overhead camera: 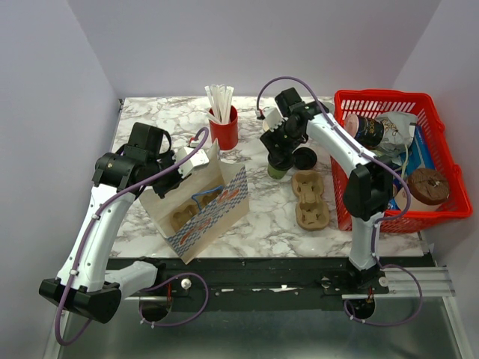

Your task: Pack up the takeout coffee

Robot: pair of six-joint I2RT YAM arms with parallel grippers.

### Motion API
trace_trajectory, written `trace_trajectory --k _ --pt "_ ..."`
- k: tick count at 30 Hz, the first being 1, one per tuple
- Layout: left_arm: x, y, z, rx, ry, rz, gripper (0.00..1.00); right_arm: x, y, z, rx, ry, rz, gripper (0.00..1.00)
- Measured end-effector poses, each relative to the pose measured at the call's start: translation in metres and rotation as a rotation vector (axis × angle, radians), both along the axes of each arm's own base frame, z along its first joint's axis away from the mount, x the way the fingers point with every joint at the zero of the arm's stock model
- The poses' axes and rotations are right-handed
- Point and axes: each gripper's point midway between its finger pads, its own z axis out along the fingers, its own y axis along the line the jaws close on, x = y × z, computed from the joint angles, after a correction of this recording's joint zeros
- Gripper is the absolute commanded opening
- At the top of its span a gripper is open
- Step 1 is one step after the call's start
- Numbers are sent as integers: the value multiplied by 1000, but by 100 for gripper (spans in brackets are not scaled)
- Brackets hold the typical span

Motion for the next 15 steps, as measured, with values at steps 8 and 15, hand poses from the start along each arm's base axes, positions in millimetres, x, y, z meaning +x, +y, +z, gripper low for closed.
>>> trace_trajectory --k 8,15 --pt "0 0 -1 0 2 0 21 -8 1 13 10 22 21 50" --pt "1 0 -4 2 10 0 21 -15 -2 20 10 27 30 50"
